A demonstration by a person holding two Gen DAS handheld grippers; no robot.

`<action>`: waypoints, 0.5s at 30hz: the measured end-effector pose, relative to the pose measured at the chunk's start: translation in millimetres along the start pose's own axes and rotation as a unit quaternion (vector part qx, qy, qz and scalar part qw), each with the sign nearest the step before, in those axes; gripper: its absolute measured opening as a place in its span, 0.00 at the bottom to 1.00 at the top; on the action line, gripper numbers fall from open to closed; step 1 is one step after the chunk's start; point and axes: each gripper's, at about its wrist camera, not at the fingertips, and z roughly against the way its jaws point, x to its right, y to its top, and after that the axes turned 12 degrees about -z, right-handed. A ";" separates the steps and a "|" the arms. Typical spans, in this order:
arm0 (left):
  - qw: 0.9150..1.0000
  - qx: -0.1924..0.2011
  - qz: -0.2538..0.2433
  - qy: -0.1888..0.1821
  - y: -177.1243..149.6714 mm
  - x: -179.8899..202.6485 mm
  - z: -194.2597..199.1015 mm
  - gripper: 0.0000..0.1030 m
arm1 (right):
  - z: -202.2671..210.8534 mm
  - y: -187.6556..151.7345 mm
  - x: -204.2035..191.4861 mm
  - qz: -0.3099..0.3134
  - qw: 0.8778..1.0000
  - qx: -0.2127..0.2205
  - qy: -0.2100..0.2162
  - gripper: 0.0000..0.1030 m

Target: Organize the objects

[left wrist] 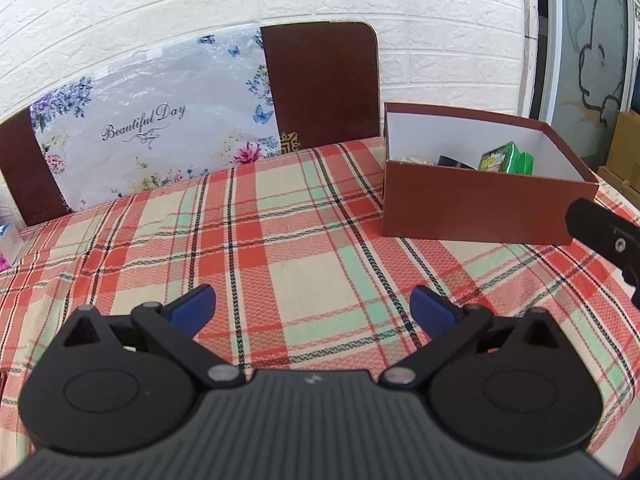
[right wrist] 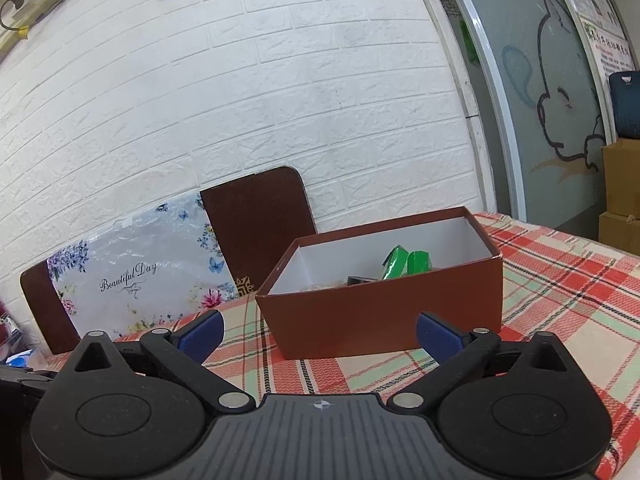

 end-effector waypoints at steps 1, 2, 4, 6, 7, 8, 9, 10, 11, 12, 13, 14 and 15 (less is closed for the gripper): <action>1.000 0.001 0.000 0.004 -1.1 -0.5 1.7 1.00 | 3.5 -1.4 -1.8 0.002 1.000 0.006 -0.003 0.99; 1.000 0.000 -0.001 0.008 -2.2 -0.4 3.4 1.00 | 6.5 -2.2 -2.4 0.002 1.000 0.013 -0.005 0.99; 1.000 0.002 -0.009 0.018 -4.5 0.2 7.3 1.00 | 13.3 -5.4 -5.2 0.002 1.000 0.028 -0.011 0.99; 0.999 0.005 -0.015 0.030 -6.0 -0.4 10.9 1.00 | 17.6 -7.7 -6.9 0.005 0.999 0.038 -0.014 0.99; 0.999 0.006 -0.014 0.032 -6.3 -1.7 12.0 1.00 | 19.9 -10.2 -9.2 0.007 0.999 0.044 -0.015 0.99; 0.999 0.007 -0.012 0.031 -6.6 -2.9 13.2 1.00 | 21.1 -12.0 -9.5 0.009 0.999 0.049 -0.013 0.99; 0.999 0.008 -0.010 0.029 -6.7 -3.4 14.2 1.00 | 22.2 -14.0 -9.5 0.011 0.998 0.056 -0.011 0.99; 0.999 0.008 -0.008 0.030 -7.0 -3.4 14.7 1.00 | 22.8 -15.6 -9.4 0.014 0.998 0.061 -0.008 0.99; 0.999 0.008 -0.006 0.031 -7.2 -2.9 14.5 1.00 | 23.2 -16.7 -9.0 0.018 0.998 0.064 -0.006 0.99; 0.999 0.006 -0.005 0.032 -7.4 -2.1 13.9 1.00 | 21.7 -16.8 -8.4 0.021 0.998 0.063 -0.005 0.99; 0.999 0.005 -0.004 0.031 -7.4 -1.4 12.6 1.00 | 20.5 -17.6 -9.4 0.021 0.998 0.060 -0.006 0.99; 1.000 0.002 -0.004 0.030 -7.3 -0.3 10.9 1.00 | 18.7 -17.5 -7.9 0.019 0.998 0.059 -0.006 0.99; 1.000 -0.002 -0.004 0.030 -7.9 1.4 9.9 1.00 | 16.9 -17.5 -5.8 0.016 0.998 0.058 -0.008 0.99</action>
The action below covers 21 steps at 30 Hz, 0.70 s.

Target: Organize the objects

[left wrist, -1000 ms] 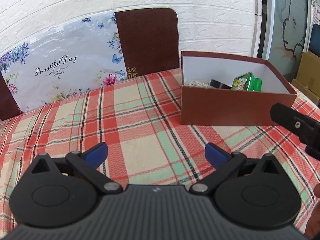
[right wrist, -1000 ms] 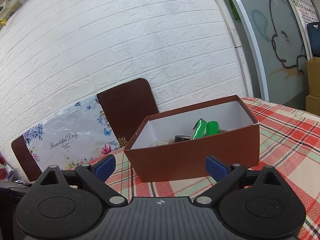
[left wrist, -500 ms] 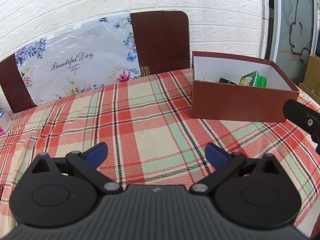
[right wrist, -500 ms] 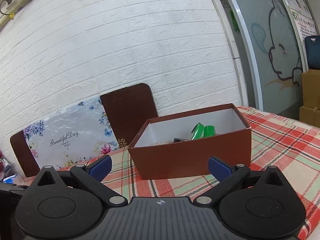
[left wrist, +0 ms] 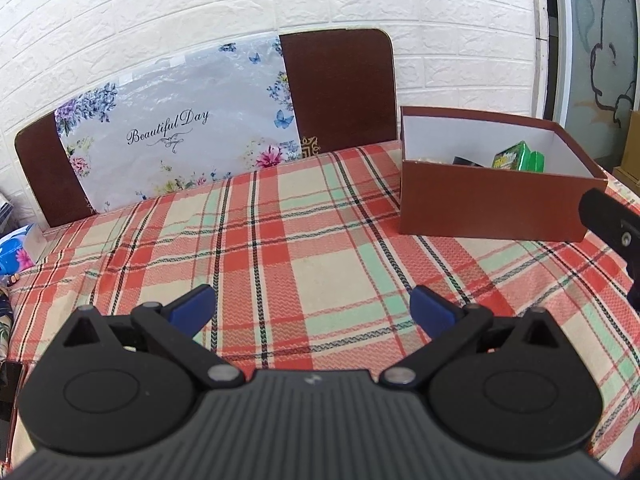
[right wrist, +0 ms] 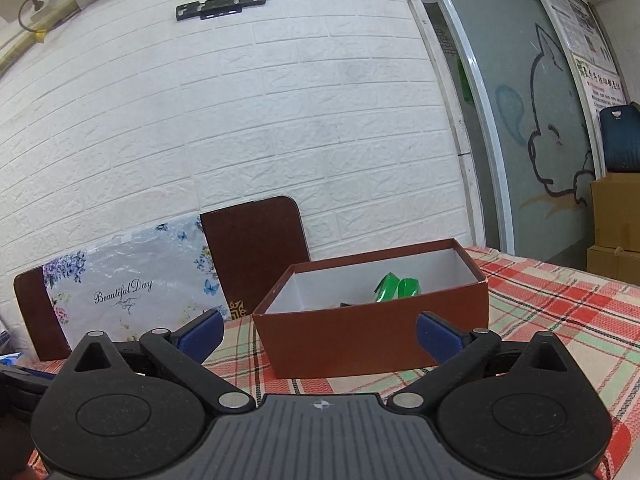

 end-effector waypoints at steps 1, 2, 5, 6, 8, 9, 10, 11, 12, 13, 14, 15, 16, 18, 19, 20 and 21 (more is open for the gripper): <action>1.000 -0.003 -0.001 0.000 -0.4 1.6 -1.1 1.00 | -1.7 -0.6 3.0 -0.005 1.000 -0.002 -0.004 0.99; 1.000 -0.005 -0.002 0.000 -1.6 3.3 -1.4 1.00 | -3.3 -1.8 5.7 -0.010 1.000 -0.004 -0.007 0.99; 1.000 -0.012 -0.009 -0.004 -4.1 8.0 -4.5 1.00 | -8.7 -6.9 13.0 -0.019 1.000 -0.011 -0.016 0.99; 1.000 -0.017 -0.013 -0.003 -4.8 9.8 -6.1 1.00 | -10.9 -8.4 15.0 -0.020 1.000 -0.015 -0.018 0.99; 1.000 -0.025 -0.017 0.004 -4.9 12.3 -10.0 1.00 | -16.3 -10.7 19.2 -0.021 0.999 -0.025 -0.019 0.99; 0.999 -0.029 -0.017 0.005 -4.8 13.1 -11.8 1.00 | -18.4 -11.7 20.3 -0.022 0.999 -0.030 -0.021 0.99; 0.999 -0.032 -0.016 0.004 -4.7 13.2 -13.8 1.00 | -20.4 -13.1 21.3 -0.023 0.999 -0.033 -0.022 0.99; 0.999 -0.035 -0.014 0.002 -4.9 13.3 -16.0 1.00 | -22.3 -13.8 23.1 -0.024 0.999 -0.036 -0.023 0.99; 0.999 -0.038 -0.013 0.000 -5.1 13.8 -17.5 1.00 | -23.8 -14.5 24.2 -0.025 0.999 -0.039 -0.024 0.99; 0.999 -0.040 -0.013 -0.001 -5.3 14.3 -18.9 1.00 | -25.1 -15.2 25.1 -0.026 0.998 -0.041 -0.026 0.99; 0.999 -0.042 -0.014 0.000 -5.3 15.7 -19.7 1.00 | -26.3 -16.0 26.3 -0.029 0.998 -0.043 -0.027 0.99; 0.999 -0.043 -0.016 0.000 -5.4 17.0 -20.8 1.00 | -27.6 -16.8 27.4 -0.031 0.998 -0.045 -0.029 0.99; 0.999 -0.044 -0.018 0.001 -5.3 18.5 -21.8 1.00 | -29.1 -17.9 28.5 -0.033 0.998 -0.048 -0.030 0.99; 0.999 -0.046 -0.022 0.002 -5.4 20.2 -23.9 1.00 | -32.2 -19.6 31.7 -0.035 0.997 -0.055 -0.030 0.99; 0.999 -0.048 -0.024 0.002 -5.5 20.8 -24.9 1.00 | -33.9 -20.5 33.0 -0.035 0.997 -0.058 -0.030 0.99; 0.998 -0.050 -0.024 0.001 -5.5 21.4 -26.1 1.00 | -35.3 -21.7 33.5 -0.035 0.997 -0.061 -0.031 0.99; 0.998 -0.052 -0.025 -0.001 -5.4 21.5 -27.5 1.00 | -36.5 -22.7 33.8 -0.036 0.997 -0.063 -0.031 0.99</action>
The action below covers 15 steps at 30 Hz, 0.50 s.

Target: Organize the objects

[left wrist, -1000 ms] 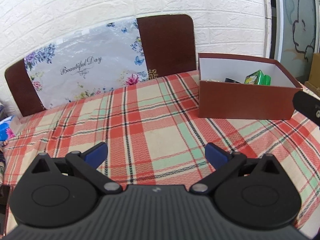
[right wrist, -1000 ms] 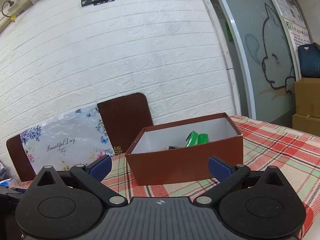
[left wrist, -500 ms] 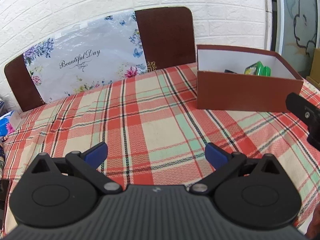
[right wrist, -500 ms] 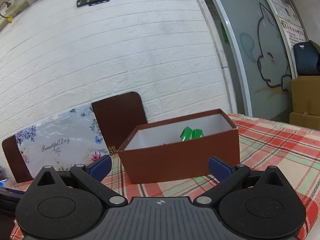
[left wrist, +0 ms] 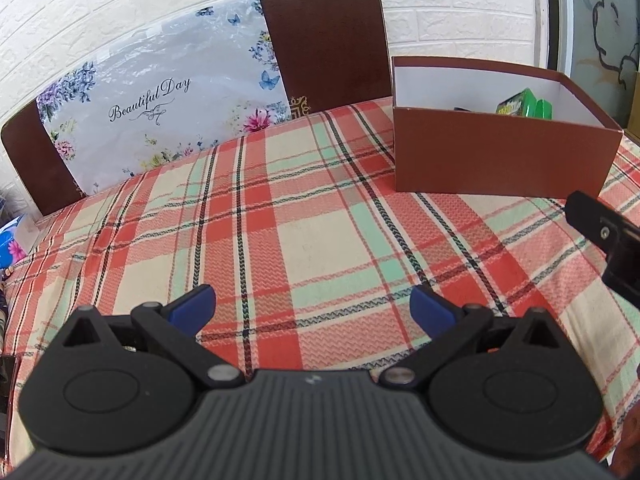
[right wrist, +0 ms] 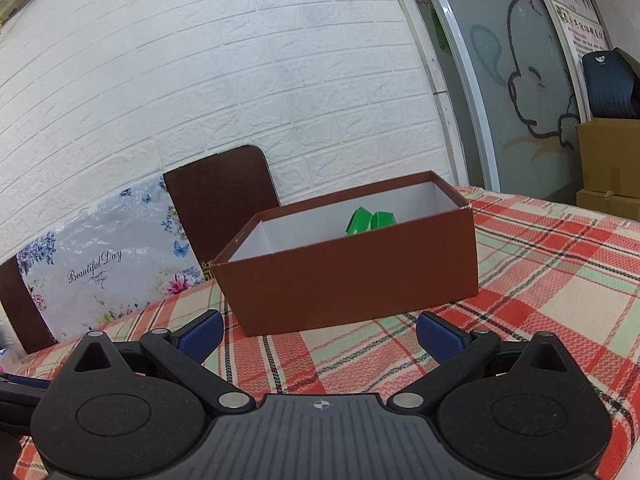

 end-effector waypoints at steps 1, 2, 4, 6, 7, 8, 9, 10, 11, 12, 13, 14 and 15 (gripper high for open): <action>1.000 -0.002 0.000 -0.002 -0.3 0.0 -1.0 1.00 | -1.1 -0.6 0.3 -0.001 1.000 -0.003 0.000 0.99; 1.000 -0.004 0.001 -0.003 -0.6 0.2 -1.7 1.00 | -2.6 -0.6 1.1 -0.001 1.000 -0.004 0.000 0.99; 1.000 -0.009 0.002 -0.005 -0.8 -0.4 -4.2 1.00 | -4.3 -1.1 2.0 0.000 1.000 -0.006 -0.002 0.99; 1.000 -0.012 0.003 -0.007 -1.4 -0.7 -6.0 1.00 | -5.4 -1.9 3.0 -0.001 1.000 -0.008 -0.003 0.99; 1.000 -0.014 0.004 -0.008 -1.8 -0.6 -6.7 1.00 | -5.9 -2.4 3.5 -0.001 1.000 -0.009 -0.004 0.99; 1.000 -0.016 0.005 -0.009 -1.8 0.3 -7.5 1.00 | -6.8 -2.8 4.1 0.000 1.000 -0.010 -0.005 0.99; 1.000 -0.018 0.006 -0.009 -2.0 0.7 -8.1 1.00 | -8.0 -3.0 5.0 0.000 1.000 -0.012 -0.005 0.99; 1.000 -0.019 0.006 -0.009 -2.2 1.0 -8.5 1.00 | -8.3 -3.4 5.1 0.000 1.000 -0.013 -0.006 0.99; 1.000 -0.020 0.006 -0.009 -2.4 1.2 -8.7 1.00 | -9.3 -3.2 5.9 0.000 1.000 -0.014 -0.006 0.99; 1.000 -0.021 0.006 -0.009 -2.5 0.8 -8.9 1.00 | -9.3 -3.3 5.8 0.000 1.000 -0.014 -0.006 0.99; 1.000 -0.022 0.006 -0.009 -2.5 0.8 -9.1 1.00 | -9.4 -2.8 6.6 0.001 1.000 -0.014 -0.005 0.99; 1.000 -0.022 0.007 -0.009 -2.5 0.8 -9.3 1.00 | -9.5 -2.5 6.8 0.002 1.000 -0.013 -0.005 0.99; 1.000 -0.022 0.007 -0.010 -2.6 0.7 -9.3 1.00 | -9.1 -2.3 6.3 0.003 1.000 -0.011 -0.005 0.99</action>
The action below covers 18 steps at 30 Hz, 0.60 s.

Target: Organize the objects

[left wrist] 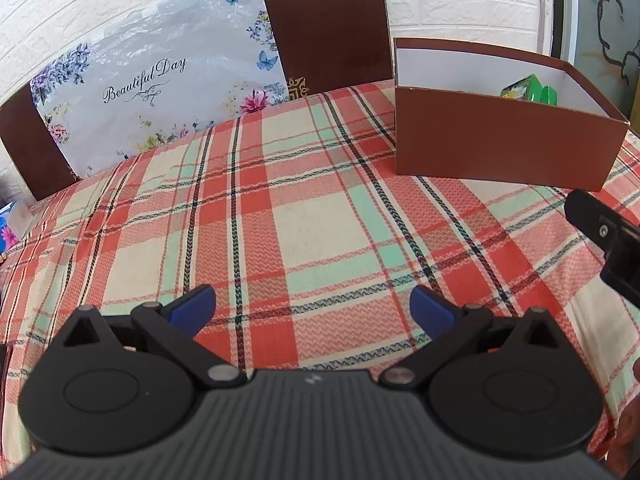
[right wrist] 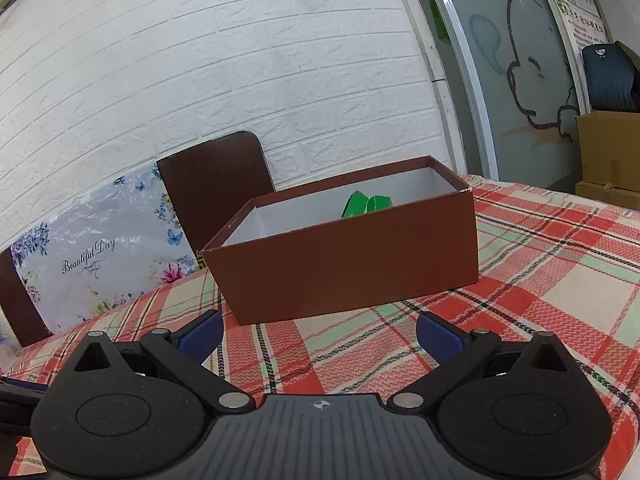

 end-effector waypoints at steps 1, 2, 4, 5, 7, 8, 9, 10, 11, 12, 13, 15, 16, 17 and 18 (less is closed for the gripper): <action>1.000 0.000 0.000 0.000 -0.2 0.1 0.2 1.00 | 0.5 0.0 -0.4 0.001 1.000 0.002 0.000 0.99; 1.000 -0.001 0.001 -0.001 -0.4 0.2 0.2 1.00 | 1.0 0.0 -1.0 0.002 1.000 0.004 0.000 0.99; 1.000 -0.001 0.000 -0.001 -0.9 -0.4 -0.1 1.00 | 2.6 0.1 -2.0 0.004 1.000 0.011 0.000 0.99; 1.000 -0.002 0.000 -0.001 -1.0 -0.5 -0.3 1.00 | 3.9 0.1 -2.6 0.006 1.000 0.016 -0.001 0.99; 1.000 -0.002 0.001 -0.001 -1.3 -0.7 -0.6 1.00 | 6.9 0.3 -4.4 0.010 1.000 0.029 -0.001 0.99; 1.000 -0.003 0.002 -0.002 -1.7 -0.9 -1.0 1.00 | 8.3 0.7 -4.5 0.011 0.999 0.034 -0.002 0.99; 1.000 -0.004 0.002 -0.002 -2.5 -1.2 -1.6 1.00 | 9.4 0.4 -4.8 0.012 0.999 0.039 -0.003 0.99; 1.000 -0.005 0.002 -0.003 -3.1 -1.2 -1.8 1.00 | 10.1 0.1 -4.6 0.012 0.999 0.042 -0.003 0.99; 1.000 -0.005 0.001 -0.003 -4.0 -1.2 -1.8 1.00 | 10.2 -0.7 -5.0 0.013 0.999 0.043 -0.005 0.99; 1.000 -0.006 0.000 -0.003 -4.9 -1.5 -2.2 1.00 | 9.5 -1.5 -4.9 0.014 0.999 0.042 -0.006 0.99; 1.000 -0.007 0.000 -0.004 -5.9 -1.9 -2.4 1.00 | 8.3 -2.4 -4.3 0.015 0.999 0.039 -0.007 0.99; 1.000 -0.008 0.002 -0.004 -7.6 -3.8 -2.9 1.00 | 5.9 -4.8 -4.3 0.016 0.999 0.031 -0.009 0.99; 1.000 -0.009 0.004 -0.005 -8.2 -5.1 -3.5 1.00 | 5.0 -5.8 -4.6 0.018 0.999 0.028 -0.010 0.99; 1.000 -0.010 0.007 -0.006 -8.6 -6.0 -3.9 1.00 | 4.3 -6.0 -4.8 0.021 0.999 0.026 -0.010 0.99; 1.000 -0.010 0.009 -0.007 -9.2 -7.1 -4.2 1.00 | 4.6 -6.3 -5.7 0.023 0.999 0.027 -0.010 0.99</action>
